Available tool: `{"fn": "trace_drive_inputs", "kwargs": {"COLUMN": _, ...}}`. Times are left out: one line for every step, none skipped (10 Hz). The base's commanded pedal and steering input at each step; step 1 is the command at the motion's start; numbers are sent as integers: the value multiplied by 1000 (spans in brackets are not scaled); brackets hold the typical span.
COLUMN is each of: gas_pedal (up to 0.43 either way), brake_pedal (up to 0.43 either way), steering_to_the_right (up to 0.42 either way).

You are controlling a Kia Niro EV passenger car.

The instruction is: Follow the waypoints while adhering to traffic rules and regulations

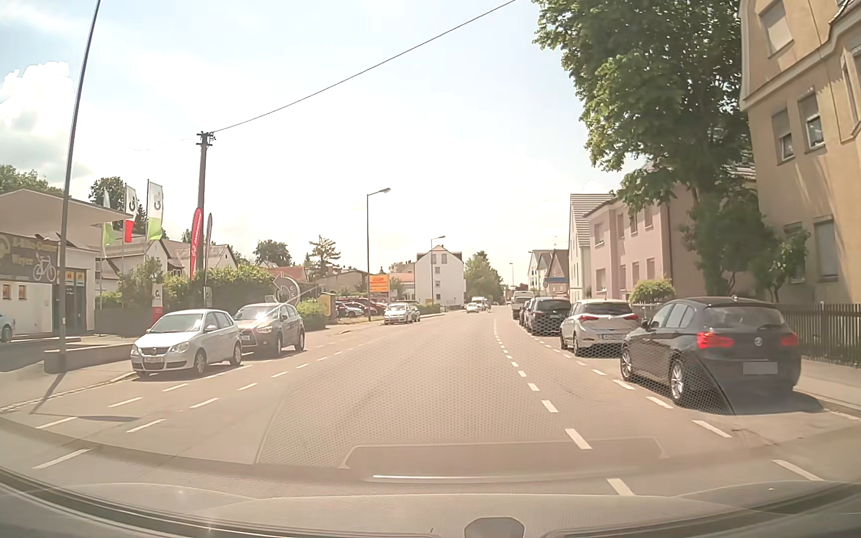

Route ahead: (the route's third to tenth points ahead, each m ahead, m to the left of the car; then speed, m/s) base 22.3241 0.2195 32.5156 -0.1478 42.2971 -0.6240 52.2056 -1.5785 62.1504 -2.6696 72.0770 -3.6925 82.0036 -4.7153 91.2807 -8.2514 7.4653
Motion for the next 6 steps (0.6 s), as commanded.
{"fn": "trace_drive_inputs", "kwargs": {"gas_pedal": 79, "brake_pedal": 0, "steering_to_the_right": 9}}
{"fn": "trace_drive_inputs", "kwargs": {"gas_pedal": 79, "brake_pedal": 0, "steering_to_the_right": 7}}
{"fn": "trace_drive_inputs", "kwargs": {"gas_pedal": 79, "brake_pedal": 0, "steering_to_the_right": 6}}
{"fn": "trace_drive_inputs", "kwargs": {"gas_pedal": 79, "brake_pedal": 0, "steering_to_the_right": 7}}
{"fn": "trace_drive_inputs", "kwargs": {"gas_pedal": 79, "brake_pedal": 0, "steering_to_the_right": 7}}
{"fn": "trace_drive_inputs", "kwargs": {"gas_pedal": 79, "brake_pedal": 0, "steering_to_the_right": 7}}
